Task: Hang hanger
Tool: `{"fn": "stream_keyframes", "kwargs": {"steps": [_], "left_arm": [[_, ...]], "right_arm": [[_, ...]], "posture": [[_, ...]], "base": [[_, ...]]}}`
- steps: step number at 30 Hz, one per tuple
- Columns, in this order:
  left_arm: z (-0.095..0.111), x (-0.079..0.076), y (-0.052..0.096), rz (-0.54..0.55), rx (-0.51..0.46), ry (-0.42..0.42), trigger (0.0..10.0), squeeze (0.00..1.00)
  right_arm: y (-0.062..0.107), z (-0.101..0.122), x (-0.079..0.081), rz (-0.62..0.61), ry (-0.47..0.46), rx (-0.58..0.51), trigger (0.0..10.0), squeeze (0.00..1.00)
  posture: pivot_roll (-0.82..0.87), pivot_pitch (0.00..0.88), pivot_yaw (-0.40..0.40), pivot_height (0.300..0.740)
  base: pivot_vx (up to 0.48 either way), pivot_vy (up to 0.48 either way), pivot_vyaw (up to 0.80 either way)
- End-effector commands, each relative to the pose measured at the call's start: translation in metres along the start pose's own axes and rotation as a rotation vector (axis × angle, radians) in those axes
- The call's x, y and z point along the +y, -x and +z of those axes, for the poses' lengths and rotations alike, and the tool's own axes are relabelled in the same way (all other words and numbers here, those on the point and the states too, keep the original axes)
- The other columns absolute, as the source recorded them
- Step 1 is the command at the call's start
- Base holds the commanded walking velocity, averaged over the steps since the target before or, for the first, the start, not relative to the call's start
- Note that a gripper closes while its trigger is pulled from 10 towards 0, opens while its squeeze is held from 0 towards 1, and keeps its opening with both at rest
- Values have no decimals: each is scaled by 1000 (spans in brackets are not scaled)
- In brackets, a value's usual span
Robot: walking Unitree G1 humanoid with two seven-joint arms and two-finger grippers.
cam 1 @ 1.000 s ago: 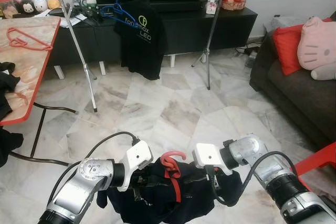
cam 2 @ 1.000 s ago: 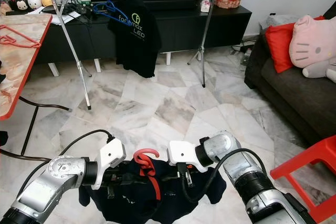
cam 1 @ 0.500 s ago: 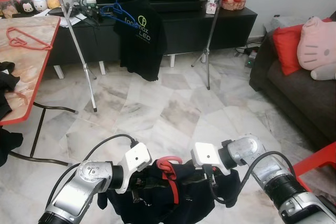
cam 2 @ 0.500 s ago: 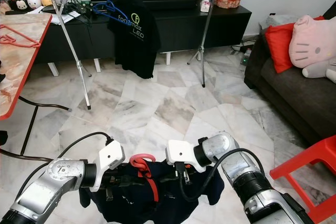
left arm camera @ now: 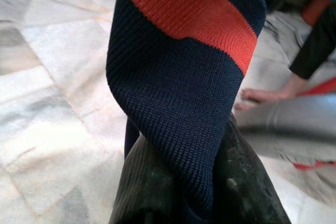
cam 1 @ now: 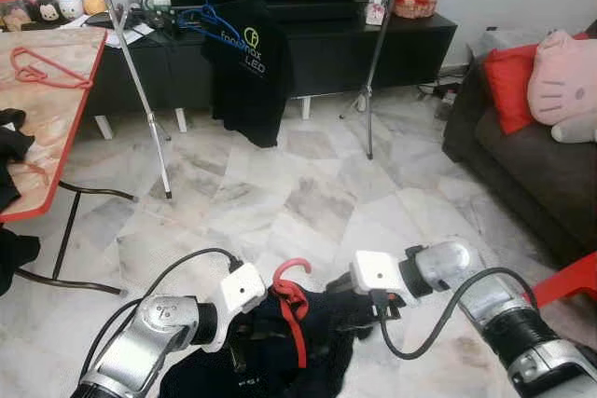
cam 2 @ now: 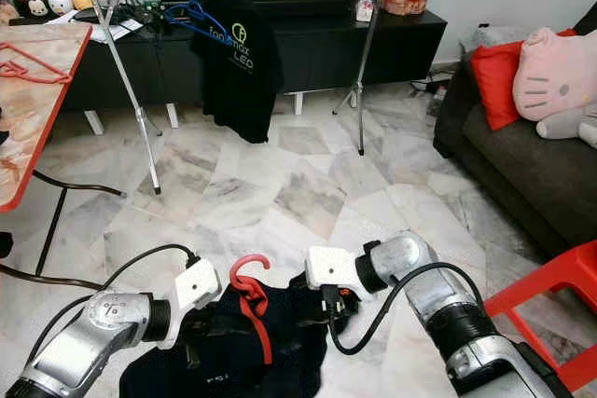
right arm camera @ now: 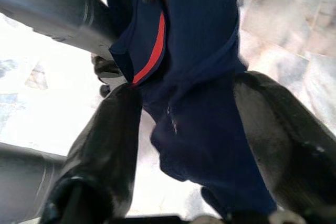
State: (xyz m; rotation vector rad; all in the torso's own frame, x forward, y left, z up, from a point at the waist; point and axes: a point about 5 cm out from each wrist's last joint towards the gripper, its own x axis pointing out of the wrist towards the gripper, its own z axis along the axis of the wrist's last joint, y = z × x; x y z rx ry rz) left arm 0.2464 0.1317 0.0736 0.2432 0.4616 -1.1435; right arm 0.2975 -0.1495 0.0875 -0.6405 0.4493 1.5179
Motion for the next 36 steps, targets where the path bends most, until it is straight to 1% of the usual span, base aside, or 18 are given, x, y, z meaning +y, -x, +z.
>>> {"fn": "stream_keyframes", "kwargs": {"steps": [1,4,9,10,11,12,13,14,16,17,18,19,20,23,24,26,32,36], "left_arm": [[7,5,4,53,-65,-7,0,0],[5,8,6,88,-77,-2,0,0],[-1,14,13,231,-109,26,0,0],[-1,14,13,231,-109,26,0,0],[-2,16,15,278,-127,40,0,0],[-2,17,16,290,-132,44,0,0],[-4,21,17,345,-136,52,0,0],[-6,27,19,440,-137,38,0,0],[-8,33,22,535,-133,23,0,0],[-12,40,25,624,-125,70,0,0],[-13,42,26,654,-125,70,1765,0],[-13,44,28,681,-129,59,6941,0],[-14,46,31,718,-138,58,9765,0],[-15,51,37,795,-161,79,10000,0],[-16,54,40,849,-171,99,10000,0],[-20,55,43,909,-169,117,10000,0],[-32,54,49,1053,-190,195,10000,0],[-49,40,49,1077,-183,234,10000,0]], "right_arm": [[14,-7,-6,-114,-34,4,10000,1000],[23,-13,-12,-220,-79,-9,10000,1000],[48,-27,-24,-576,-236,-114,10000,1000],[48,-27,-24,-576,-236,-114,10000,1000],[56,-35,-25,-697,-292,-129,10000,133],[58,-38,-26,-735,-312,-130,10000,133],[64,-45,-26,-821,-357,-129,10000,0],[74,-60,-26,-981,-471,-135,10000,0],[81,-74,-23,-1108,-583,-134,10000,0],[86,-87,-18,-1209,-668,-99,10000,0],[88,-96,-13,-1264,-735,-78,10000,0],[88,-105,-7,-1302,-804,-51,10000,0],[87,-114,1,-1330,-856,-8,10000,0],[74,-137,27,-1336,-954,118,10000,0],[60,-147,44,-1313,-1010,173,10000,0],[40,-156,64,-1268,-1083,213,10000,0],[-1,-164,101,-1220,-1243,253,10000,0],[-32,-164,130,-1146,-1309,307,10000,0]], "posture": [[-23,0,-89,740],[-25,0,-89,740],[-33,0,-82,740],[-33,0,-82,740],[-33,0,-82,740],[-33,0,-82,740],[-33,0,-79,740],[-37,0,-75,740],[-37,0,-75,740],[-37,0,-75,740],[-37,0,-70,740],[-39,0,-68,740],[-39,0,-68,740],[-35,0,-61,740],[-34,0,-58,740],[-30,0,-56,740],[-8,0,-62,740],[10,0,-61,740]], "base": [[0,0,0],[0,0,0],[0,0,0],[0,0,0],[0,0,0],[0,0,0],[0,0,0],[0,0,0],[0,0,0],[0,0,0],[0,0,0],[0,0,0],[0,0,0],[0,0,0],[0,0,0],[0,0,0],[0,0,0],[0,0,0]]}}
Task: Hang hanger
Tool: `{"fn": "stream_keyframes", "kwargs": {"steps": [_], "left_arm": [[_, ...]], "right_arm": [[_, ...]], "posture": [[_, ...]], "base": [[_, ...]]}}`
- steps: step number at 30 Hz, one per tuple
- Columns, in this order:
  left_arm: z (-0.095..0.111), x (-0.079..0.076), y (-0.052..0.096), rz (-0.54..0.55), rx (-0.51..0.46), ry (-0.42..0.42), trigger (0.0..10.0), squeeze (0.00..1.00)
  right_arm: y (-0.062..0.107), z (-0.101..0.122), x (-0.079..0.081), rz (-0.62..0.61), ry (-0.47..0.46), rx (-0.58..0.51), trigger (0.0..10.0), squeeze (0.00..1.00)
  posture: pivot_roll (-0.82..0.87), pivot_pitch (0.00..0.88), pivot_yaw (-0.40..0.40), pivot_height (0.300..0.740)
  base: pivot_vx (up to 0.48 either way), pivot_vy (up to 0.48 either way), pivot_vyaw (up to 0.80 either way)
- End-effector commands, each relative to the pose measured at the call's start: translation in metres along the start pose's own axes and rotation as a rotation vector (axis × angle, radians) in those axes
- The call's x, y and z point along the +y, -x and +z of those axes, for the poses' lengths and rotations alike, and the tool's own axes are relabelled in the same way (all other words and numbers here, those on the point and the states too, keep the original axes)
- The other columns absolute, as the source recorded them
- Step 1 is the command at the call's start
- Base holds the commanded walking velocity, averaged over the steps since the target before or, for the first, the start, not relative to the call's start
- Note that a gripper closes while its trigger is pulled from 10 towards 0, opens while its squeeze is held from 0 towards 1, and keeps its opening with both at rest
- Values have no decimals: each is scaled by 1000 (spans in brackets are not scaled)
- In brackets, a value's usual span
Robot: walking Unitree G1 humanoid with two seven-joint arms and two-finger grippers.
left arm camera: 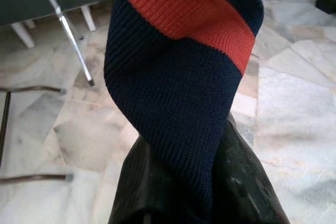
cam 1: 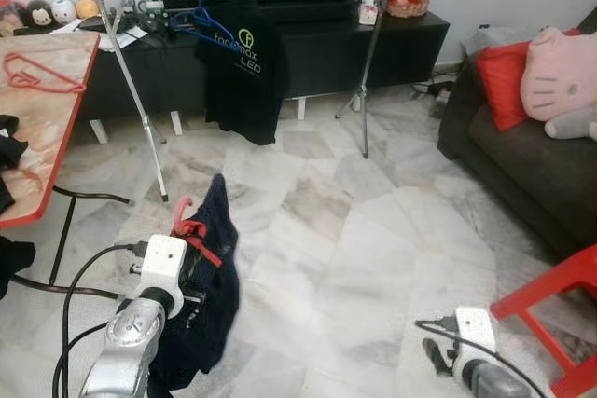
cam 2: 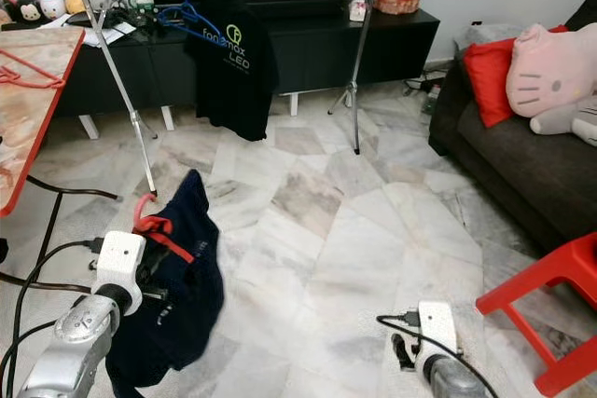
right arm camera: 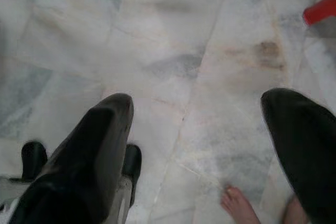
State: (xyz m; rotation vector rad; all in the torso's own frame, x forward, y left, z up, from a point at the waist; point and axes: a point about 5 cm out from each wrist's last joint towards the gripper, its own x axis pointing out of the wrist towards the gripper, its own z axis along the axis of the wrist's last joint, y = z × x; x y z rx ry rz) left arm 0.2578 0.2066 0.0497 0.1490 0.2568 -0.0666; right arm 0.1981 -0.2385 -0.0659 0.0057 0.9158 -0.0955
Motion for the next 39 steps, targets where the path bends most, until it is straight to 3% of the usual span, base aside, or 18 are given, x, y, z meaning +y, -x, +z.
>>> {"fn": "stream_keyframes", "kwargs": {"steps": [1,7,15,18,26,39], "left_arm": [[1,1,3,15,-27,8,10000,0],[-4,9,11,70,-49,30,10000,0],[-9,14,9,97,-37,42,10000,0],[-7,10,5,76,-44,22,10000,0],[-8,4,9,55,-55,29,10000,0],[-7,13,9,78,-78,31,10000,0]], "right_arm": [[1,-11,0,-14,-15,32,10000,0],[1,-17,11,29,27,59,10000,0],[0,-18,14,11,-45,57,10000,0],[0,-19,16,24,19,78,10000,0],[3,-29,12,15,41,101,10000,0],[4,-29,5,4,93,105,10000,0]], "posture": [[10,0,-61,740],[25,0,-49,740],[3,0,-5,740],[-6,0,0,740],[20,0,-22,740],[68,0,-55,740]], "base": [[0,0,0],[0,0,0],[0,0,0],[0,0,0],[0,-146,0],[0,-348,0]]}}
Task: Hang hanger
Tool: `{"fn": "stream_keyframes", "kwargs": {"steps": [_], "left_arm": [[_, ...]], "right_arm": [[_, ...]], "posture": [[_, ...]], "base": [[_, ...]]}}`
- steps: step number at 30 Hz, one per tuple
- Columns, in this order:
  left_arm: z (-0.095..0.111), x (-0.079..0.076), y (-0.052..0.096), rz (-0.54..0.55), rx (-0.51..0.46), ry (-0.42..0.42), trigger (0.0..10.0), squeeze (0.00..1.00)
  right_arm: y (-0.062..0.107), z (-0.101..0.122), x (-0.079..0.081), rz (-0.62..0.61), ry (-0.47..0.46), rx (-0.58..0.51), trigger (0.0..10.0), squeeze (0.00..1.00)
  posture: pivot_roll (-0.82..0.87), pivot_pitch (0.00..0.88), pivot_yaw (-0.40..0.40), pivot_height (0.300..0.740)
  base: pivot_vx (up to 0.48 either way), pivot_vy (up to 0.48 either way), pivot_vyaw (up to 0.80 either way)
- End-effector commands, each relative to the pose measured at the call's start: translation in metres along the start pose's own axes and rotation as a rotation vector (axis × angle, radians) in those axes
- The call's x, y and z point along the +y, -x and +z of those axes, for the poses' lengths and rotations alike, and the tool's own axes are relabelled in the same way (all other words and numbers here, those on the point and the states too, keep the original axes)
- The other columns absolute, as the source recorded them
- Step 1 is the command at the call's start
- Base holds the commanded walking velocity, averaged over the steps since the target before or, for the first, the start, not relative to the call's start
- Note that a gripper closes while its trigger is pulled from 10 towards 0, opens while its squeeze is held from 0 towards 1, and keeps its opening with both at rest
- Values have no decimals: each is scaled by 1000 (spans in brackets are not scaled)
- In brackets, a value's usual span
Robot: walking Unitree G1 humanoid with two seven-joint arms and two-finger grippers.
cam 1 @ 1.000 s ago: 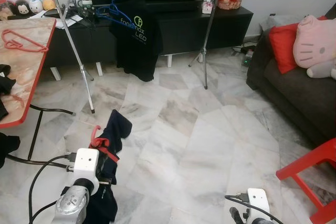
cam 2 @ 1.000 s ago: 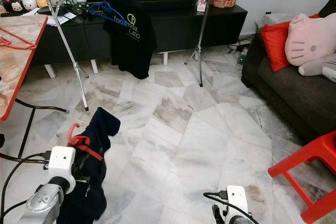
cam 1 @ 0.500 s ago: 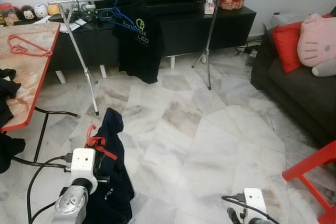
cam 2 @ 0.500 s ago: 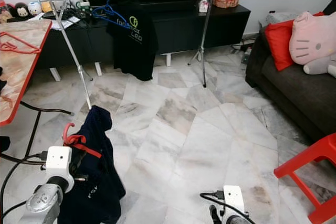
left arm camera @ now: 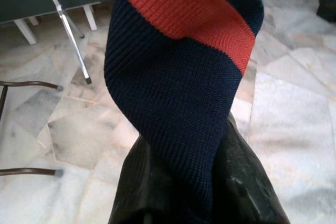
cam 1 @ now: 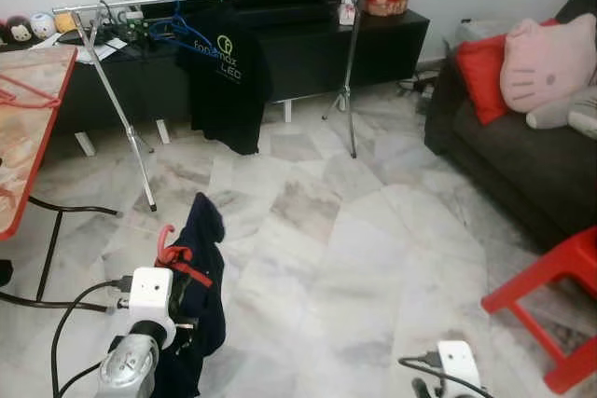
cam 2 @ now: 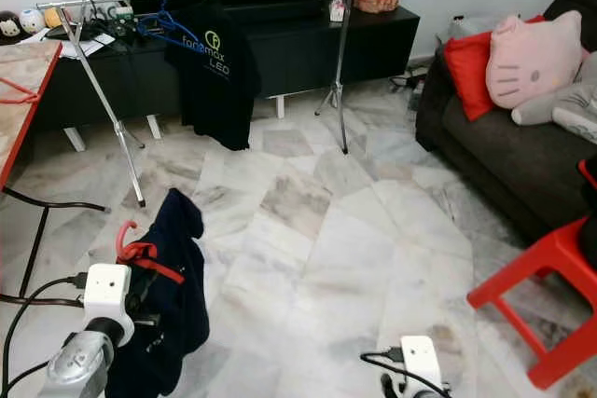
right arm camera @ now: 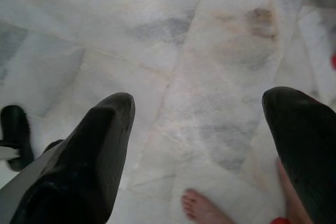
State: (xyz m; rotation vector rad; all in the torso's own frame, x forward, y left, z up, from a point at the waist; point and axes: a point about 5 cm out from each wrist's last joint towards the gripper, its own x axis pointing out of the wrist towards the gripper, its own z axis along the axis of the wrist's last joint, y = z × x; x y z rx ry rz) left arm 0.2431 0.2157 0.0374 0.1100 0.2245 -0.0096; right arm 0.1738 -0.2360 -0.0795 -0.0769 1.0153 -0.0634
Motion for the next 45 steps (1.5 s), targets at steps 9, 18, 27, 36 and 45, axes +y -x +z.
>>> {"fn": "stream_keyframes", "kwargs": {"steps": [9,18,27,36,45], "left_arm": [[7,14,2,38,-47,-24,10000,0],[9,2,1,-7,-84,33,10000,0],[11,1,2,-12,-89,64,10000,0],[11,-6,-2,-33,-84,68,10000,0],[13,-3,-6,-22,-90,66,10000,0]], "right_arm": [[-1,0,8,-34,9,4,10000,0],[-1,-4,4,-53,-15,17,10000,0],[0,-4,-1,-53,-24,17,10000,0],[1,-3,-6,-86,-69,14,10000,0],[0,-1,-1,-67,-71,7,10000,0]], "posture": [[83,0,-51,740],[74,0,-51,740],[86,0,-59,740],[86,0,-52,740],[68,0,-33,740]], "base": [[0,-428,0],[0,0,0],[69,0,0],[328,0,0],[332,0,0]]}}
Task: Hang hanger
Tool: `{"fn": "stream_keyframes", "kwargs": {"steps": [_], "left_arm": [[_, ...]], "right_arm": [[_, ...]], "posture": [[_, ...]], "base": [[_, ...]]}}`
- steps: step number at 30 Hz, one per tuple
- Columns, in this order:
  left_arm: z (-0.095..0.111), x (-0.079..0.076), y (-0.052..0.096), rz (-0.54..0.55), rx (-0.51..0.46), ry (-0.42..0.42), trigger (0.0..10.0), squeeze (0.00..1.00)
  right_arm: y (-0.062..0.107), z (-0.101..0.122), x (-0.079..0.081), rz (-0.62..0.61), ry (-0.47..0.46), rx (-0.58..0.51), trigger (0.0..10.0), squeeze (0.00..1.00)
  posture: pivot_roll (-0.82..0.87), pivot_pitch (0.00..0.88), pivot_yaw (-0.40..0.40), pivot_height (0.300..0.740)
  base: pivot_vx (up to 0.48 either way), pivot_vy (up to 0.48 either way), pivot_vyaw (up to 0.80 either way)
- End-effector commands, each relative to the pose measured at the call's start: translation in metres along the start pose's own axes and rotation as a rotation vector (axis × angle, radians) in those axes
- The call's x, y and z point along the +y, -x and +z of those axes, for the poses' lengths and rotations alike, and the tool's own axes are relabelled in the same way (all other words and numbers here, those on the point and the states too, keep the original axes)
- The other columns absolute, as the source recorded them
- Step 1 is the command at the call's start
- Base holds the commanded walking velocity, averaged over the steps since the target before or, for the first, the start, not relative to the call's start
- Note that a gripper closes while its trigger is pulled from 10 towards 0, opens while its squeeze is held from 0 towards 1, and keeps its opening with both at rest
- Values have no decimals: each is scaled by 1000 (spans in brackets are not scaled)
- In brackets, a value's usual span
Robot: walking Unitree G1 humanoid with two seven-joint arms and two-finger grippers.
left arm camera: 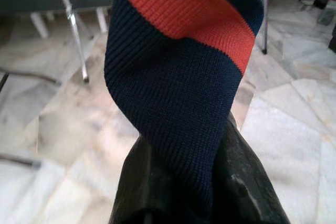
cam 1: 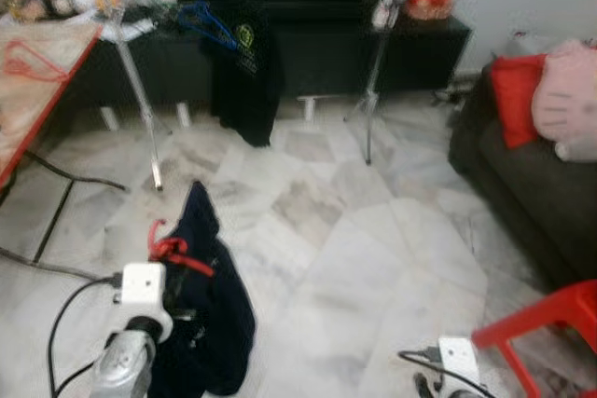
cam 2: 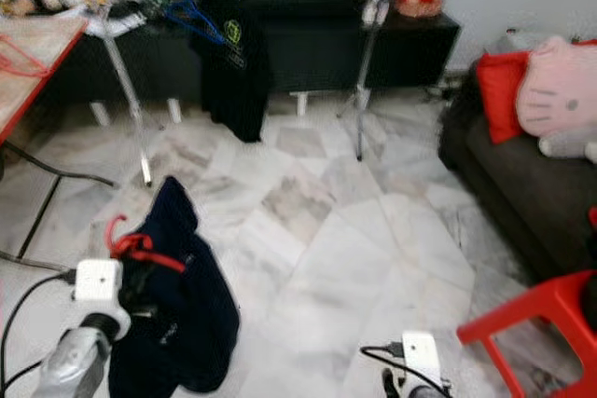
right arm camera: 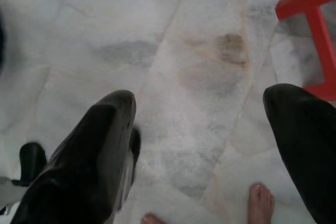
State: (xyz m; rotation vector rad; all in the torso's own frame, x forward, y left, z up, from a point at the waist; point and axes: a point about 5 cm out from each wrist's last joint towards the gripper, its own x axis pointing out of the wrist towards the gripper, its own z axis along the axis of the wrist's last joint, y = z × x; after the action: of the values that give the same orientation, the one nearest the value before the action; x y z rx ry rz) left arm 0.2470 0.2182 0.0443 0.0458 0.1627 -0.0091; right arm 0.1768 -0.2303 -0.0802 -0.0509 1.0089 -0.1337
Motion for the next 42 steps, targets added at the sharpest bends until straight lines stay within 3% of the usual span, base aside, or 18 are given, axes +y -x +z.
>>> {"fn": "stream_keyframes", "kwargs": {"steps": [1,14,42], "left_arm": [[4,-7,-3,-18,-24,4,10000,0],[4,-7,-1,-28,-18,-8,10000,0],[8,-5,-3,-43,-12,-40,10000,0]], "right_arm": [[1,-3,-8,-23,-16,11,10000,0],[1,-2,-6,-21,-5,4,10000,0],[0,-2,1,8,-76,2,10000,0]], "posture": [[64,0,-28,740],[63,0,-16,740],[67,0,7,740]], "base": [[352,0,0],[368,0,0],[386,0,0]]}}
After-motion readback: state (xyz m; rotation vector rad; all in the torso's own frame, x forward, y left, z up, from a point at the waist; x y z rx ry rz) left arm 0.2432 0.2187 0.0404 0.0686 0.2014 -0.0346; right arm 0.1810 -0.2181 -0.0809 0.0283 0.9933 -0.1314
